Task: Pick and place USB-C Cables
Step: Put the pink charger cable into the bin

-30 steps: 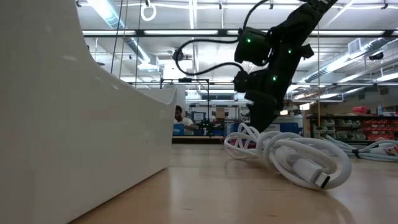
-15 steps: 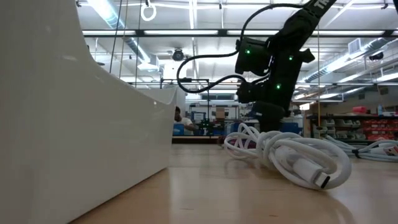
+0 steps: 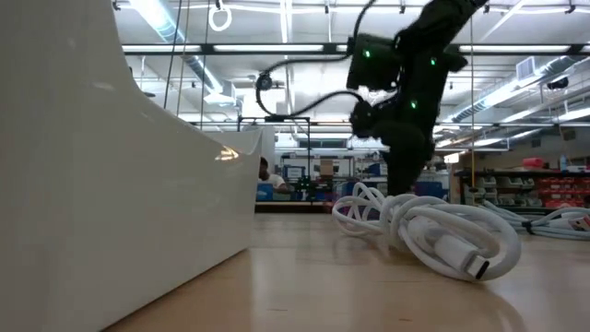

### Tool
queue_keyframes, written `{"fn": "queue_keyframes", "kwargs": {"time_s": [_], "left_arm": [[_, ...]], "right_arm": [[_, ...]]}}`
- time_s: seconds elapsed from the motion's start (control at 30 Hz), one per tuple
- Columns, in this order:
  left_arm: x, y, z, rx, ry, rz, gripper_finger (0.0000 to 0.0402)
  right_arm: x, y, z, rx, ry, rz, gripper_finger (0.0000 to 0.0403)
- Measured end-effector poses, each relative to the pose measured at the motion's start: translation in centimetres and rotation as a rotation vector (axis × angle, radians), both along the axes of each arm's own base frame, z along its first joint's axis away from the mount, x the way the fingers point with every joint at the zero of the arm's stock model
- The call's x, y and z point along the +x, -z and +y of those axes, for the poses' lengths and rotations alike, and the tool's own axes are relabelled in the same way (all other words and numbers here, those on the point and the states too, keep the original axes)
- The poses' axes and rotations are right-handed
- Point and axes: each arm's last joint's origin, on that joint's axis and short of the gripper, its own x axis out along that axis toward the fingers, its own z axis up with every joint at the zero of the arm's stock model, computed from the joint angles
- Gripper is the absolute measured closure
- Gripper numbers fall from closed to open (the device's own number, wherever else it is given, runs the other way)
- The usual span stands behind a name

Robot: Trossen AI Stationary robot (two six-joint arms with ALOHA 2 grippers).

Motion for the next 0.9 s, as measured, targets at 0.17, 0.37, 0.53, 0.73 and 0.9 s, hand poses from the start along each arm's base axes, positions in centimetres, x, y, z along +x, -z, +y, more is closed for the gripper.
{"fn": "queue_keyframes", "kwargs": {"time_s": [0.17, 0.37, 0.53, 0.73, 0.9], "left_arm": [[0.0, 0.0, 0.0, 0.000, 0.000, 0.000, 0.0390], [0.0, 0.0, 0.0, 0.000, 0.000, 0.000, 0.0390], [0.0, 0.0, 0.0, 0.000, 0.000, 0.000, 0.0390], [0.0, 0.0, 0.0, 0.000, 0.000, 0.000, 0.0390], [0.0, 0.0, 0.0, 0.000, 0.000, 0.000, 0.0390]], "right_arm": [[1.2, -3.7, 0.6, 0.010, -0.016, -0.089, 0.0393], [2.9, -9.0, 2.3, 0.125, 0.031, -0.304, 0.0393], [4.0, -12.8, 6.0, 0.193, -0.022, -0.537, 0.0393], [4.9, -15.6, 10.7, 0.258, -0.005, -0.865, 0.0393], [5.0, -16.9, 14.1, 0.293, 0.105, -1.071, 0.0393]]}}
